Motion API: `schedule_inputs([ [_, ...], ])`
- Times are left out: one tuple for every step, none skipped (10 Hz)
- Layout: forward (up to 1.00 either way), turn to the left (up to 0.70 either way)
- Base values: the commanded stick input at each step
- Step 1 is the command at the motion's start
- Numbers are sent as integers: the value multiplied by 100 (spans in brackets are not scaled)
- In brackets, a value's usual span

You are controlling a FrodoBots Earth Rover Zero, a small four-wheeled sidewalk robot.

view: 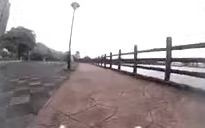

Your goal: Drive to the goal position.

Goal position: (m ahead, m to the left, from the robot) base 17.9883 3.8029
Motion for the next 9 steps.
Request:
schedule_inputs([
  [100, 7],
  [100, 7],
  [100, 7],
  [100, 7],
  [100, 7],
  [100, 7],
  [100, 7],
  [100, 7],
  [100, 7],
])
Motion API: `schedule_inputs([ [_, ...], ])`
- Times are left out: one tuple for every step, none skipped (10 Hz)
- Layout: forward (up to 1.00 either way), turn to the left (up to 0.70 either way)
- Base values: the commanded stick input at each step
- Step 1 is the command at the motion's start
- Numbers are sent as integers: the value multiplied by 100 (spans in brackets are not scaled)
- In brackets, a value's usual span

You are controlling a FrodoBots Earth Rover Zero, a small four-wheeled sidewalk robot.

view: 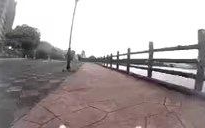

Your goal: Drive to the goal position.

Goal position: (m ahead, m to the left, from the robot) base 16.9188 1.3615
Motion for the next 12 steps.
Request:
schedule_inputs([
  [100, 21],
  [100, 38],
  [100, 29],
  [100, 7],
  [100, 7],
  [100, 7],
  [100, 7],
  [100, 7],
  [100, 7],
  [100, 8],
  [100, 8],
  [100, 8],
])
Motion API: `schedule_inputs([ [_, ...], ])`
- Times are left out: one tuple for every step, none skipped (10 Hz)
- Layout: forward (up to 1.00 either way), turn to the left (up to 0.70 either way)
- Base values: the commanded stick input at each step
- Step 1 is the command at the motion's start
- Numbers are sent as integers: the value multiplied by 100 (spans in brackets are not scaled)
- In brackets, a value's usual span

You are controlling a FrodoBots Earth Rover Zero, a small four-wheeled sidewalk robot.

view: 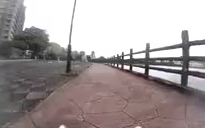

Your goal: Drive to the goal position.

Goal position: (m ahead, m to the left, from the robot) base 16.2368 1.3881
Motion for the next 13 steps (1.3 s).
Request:
schedule_inputs([
  [100, 8],
  [100, 8],
  [100, 8],
  [100, 8],
  [100, 8],
  [100, 8],
  [100, 8],
  [100, 8],
  [100, 8],
  [68, 5],
  [0, 0],
  [0, 0],
  [0, 0],
])
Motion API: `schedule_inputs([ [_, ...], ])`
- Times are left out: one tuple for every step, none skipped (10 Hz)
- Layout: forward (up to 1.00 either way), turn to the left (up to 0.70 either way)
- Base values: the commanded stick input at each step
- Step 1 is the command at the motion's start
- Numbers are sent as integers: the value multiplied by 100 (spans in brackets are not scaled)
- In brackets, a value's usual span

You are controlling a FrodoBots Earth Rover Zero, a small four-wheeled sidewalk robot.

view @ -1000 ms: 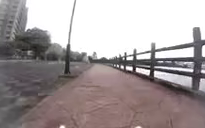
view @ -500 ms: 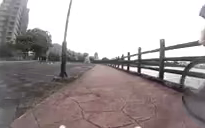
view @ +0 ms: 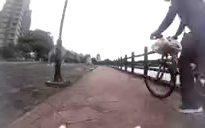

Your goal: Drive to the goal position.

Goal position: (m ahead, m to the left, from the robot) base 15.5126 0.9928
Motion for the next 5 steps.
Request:
schedule_inputs([
  [0, 0],
  [0, 0],
  [0, 0],
  [0, 0],
  [0, 0],
])
